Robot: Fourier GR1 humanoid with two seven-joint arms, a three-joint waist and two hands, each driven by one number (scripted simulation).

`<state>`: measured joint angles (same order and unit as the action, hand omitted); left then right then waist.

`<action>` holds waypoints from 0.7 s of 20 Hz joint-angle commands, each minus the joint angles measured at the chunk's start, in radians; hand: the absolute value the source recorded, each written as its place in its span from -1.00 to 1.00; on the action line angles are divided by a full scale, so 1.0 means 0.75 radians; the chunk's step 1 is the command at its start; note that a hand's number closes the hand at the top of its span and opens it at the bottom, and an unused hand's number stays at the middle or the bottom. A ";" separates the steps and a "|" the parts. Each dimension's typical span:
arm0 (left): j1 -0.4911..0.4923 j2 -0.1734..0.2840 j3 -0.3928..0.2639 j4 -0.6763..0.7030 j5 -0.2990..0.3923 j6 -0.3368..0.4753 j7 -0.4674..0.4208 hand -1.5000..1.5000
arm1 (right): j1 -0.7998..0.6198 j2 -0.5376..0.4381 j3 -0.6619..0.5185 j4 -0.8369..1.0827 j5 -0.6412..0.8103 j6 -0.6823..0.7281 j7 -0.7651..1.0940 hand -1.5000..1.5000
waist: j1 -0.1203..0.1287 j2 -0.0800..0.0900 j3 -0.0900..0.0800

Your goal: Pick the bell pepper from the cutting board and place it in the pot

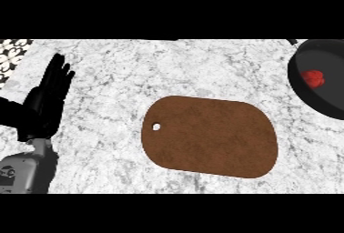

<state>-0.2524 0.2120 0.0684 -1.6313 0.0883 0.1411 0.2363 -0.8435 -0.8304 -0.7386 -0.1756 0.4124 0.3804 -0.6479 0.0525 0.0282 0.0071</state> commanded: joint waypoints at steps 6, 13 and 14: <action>0.015 -0.026 -0.028 -0.043 -0.010 0.013 0.028 0.00 | 0.103 -0.150 -0.046 0.031 -0.047 0.178 -0.042 -1.00 | 0.011 0.002 0.004; 0.048 0.008 0.029 0.002 0.028 -0.034 -0.042 0.00 | 0.207 -0.211 -0.040 0.010 -0.051 0.284 -0.115 -1.00 | 0.002 0.009 0.007; 0.027 -0.002 0.016 0.001 0.007 -0.013 -0.033 0.00 | 0.183 -0.219 -0.023 0.004 -0.039 0.287 -0.078 -1.00 | 0.005 0.006 0.005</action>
<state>-0.2285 0.2089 0.0739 -1.6420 0.0938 0.1326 0.2224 -0.7308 -0.9711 -0.7646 -0.1687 0.3779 0.5046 -0.6446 0.0569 0.0320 0.0111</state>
